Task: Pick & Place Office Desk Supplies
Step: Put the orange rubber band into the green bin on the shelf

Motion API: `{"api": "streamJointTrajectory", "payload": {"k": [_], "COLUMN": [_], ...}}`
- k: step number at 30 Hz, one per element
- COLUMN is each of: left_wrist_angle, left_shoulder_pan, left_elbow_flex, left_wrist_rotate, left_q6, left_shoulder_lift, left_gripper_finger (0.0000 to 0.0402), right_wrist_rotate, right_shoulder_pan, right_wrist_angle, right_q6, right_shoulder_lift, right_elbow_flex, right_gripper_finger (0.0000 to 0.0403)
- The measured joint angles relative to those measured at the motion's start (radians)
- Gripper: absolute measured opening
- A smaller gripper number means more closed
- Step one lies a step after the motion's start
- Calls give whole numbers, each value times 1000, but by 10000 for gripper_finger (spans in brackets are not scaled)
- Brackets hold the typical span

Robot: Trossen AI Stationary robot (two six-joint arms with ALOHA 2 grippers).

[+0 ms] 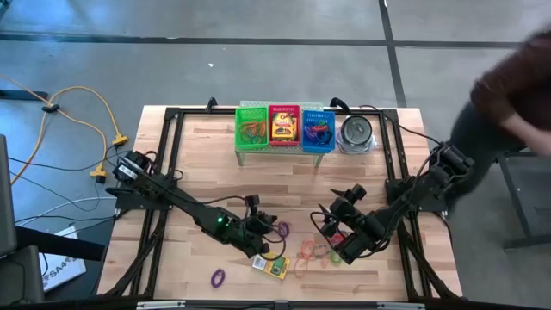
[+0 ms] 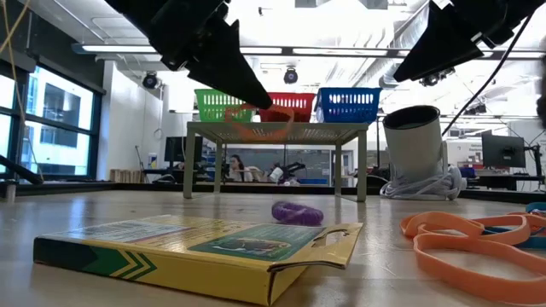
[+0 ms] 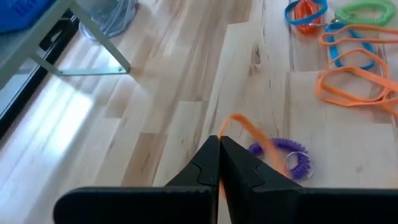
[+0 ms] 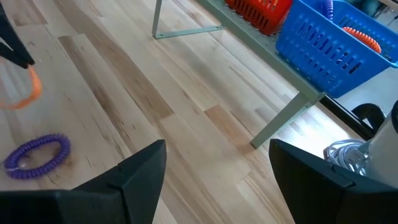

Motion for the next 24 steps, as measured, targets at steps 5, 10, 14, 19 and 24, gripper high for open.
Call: {"api": "streamJointTrajectory", "payload": {"k": [5,10,14,19,24], "left_wrist_angle": [-11,-163,-258,-264,-259], "left_shoulder_pan": [9,36,46,37,23], "left_elbow_flex": [26,95,146,183,189], "left_wrist_rotate": [45,101,102,112,94], "left_q6": [-4,-14,-38,40,56], "left_shoulder_lift": [-1,-1,-1,-1,-2], "left_gripper_finger": [0,0,0,0,0], "right_wrist_rotate": [5,5,4,-14,-144], "right_shoulder_pan": [0,0,0,0,0], "right_wrist_angle": [21,74,142,275,468], "right_q6": [-3,-77,-160,-302,-533], "right_shoulder_lift": [0,0,0,0,33], "right_elbow_flex": [0,0,0,0,0], "right_gripper_finger": [274,274,274,274,274]}}
